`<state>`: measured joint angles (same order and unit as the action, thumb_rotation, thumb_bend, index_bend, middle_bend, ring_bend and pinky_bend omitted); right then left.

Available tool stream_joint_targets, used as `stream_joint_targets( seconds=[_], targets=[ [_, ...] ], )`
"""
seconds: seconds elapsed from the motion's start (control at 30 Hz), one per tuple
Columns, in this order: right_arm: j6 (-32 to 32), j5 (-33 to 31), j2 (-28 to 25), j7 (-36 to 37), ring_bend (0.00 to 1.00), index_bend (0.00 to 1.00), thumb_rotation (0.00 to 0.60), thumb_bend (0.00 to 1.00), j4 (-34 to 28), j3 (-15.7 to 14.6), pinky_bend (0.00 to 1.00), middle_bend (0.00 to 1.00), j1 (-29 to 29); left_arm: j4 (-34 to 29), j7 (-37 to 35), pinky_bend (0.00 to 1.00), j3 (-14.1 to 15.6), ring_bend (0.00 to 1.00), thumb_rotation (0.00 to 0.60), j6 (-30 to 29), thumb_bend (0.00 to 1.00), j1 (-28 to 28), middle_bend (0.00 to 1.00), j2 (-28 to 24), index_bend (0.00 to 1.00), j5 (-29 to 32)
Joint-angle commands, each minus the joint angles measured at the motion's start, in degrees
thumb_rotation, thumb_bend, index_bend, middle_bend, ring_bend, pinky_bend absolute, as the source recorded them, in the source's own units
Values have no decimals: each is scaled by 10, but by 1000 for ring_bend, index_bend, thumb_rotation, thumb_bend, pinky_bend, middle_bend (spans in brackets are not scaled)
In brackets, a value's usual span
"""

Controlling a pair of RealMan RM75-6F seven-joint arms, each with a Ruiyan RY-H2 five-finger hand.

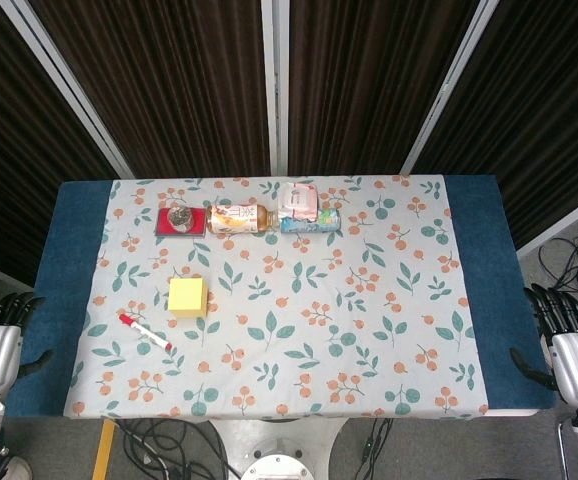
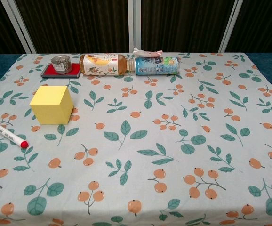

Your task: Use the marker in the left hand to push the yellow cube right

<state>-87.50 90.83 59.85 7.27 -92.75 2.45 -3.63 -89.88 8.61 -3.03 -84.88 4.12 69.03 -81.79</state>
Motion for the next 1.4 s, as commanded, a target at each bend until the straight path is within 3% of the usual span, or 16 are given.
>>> stream_joint_targets(
  seconds=[0.03, 0.53, 0.93, 1.1, 1.4],
  targets=[
    [0, 0, 0, 0, 0, 0, 600, 196, 0, 0, 0, 58, 0, 1, 0, 233, 1, 147, 600, 0, 207, 0, 271, 0, 262, 0],
    [-8, 5, 0, 7, 0, 0, 600, 196, 6, -2, 0, 58, 4, 15, -16, 232, -4, 147, 600, 25, 207, 23, 278, 1, 276, -14],
    [-2, 7, 0, 2, 0, 0, 600, 196, 3, -2, 0, 58, -1, 142, -87, 236, 6, 211, 600, 139, 243, 132, 415, 56, 405, -91],
    [-4, 3, 0, 5, 0, 0, 600, 197, 5, -1, 0, 58, 1, 196, -71, 238, 20, 211, 600, 185, 248, 171, 423, 92, 405, -112],
    [-5, 3, 2, 9, 0, 0, 600, 197, 12, -3, 0, 58, 3, 215, -26, 238, 38, 213, 600, 232, 249, 202, 444, 115, 425, -114]
  ],
)
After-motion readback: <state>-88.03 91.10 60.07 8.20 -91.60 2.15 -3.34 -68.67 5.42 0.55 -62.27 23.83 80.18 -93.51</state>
